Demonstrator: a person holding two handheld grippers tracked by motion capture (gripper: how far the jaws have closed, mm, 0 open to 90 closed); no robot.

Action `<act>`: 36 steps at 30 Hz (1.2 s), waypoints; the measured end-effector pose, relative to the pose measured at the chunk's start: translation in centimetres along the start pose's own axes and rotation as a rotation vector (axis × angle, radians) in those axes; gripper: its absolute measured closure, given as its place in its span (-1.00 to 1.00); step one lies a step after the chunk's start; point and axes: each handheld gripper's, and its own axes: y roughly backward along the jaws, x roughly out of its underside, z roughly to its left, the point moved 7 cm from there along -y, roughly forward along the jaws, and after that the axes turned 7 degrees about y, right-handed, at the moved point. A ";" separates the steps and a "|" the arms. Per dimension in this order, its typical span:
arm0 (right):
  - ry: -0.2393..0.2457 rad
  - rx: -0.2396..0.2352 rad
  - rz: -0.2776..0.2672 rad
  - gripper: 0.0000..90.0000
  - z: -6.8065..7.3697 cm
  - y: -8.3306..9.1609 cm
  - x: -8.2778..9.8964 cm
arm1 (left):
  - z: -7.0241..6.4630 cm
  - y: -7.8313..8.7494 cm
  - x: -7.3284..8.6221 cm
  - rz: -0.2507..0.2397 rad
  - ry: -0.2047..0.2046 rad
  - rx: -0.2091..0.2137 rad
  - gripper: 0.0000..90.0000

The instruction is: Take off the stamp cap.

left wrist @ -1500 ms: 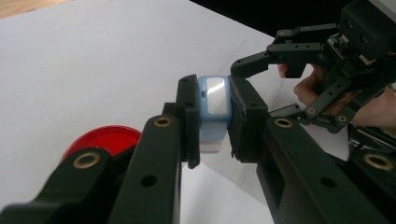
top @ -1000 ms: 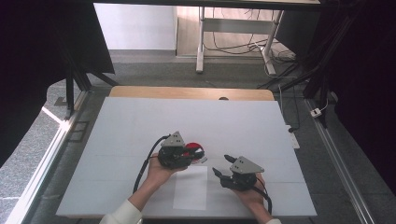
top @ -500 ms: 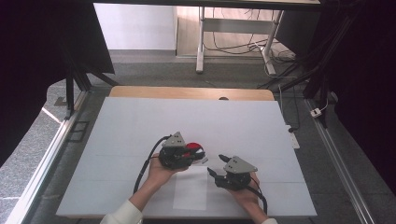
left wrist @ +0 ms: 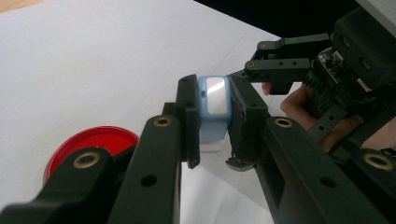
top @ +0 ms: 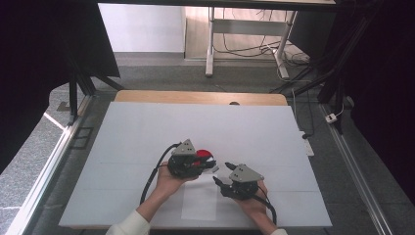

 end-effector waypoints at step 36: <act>-0.007 0.035 0.026 0.15 0.8 -1.4 -0.6 | -0.2 -0.4 0.2 0.003 0.003 0.003 0.67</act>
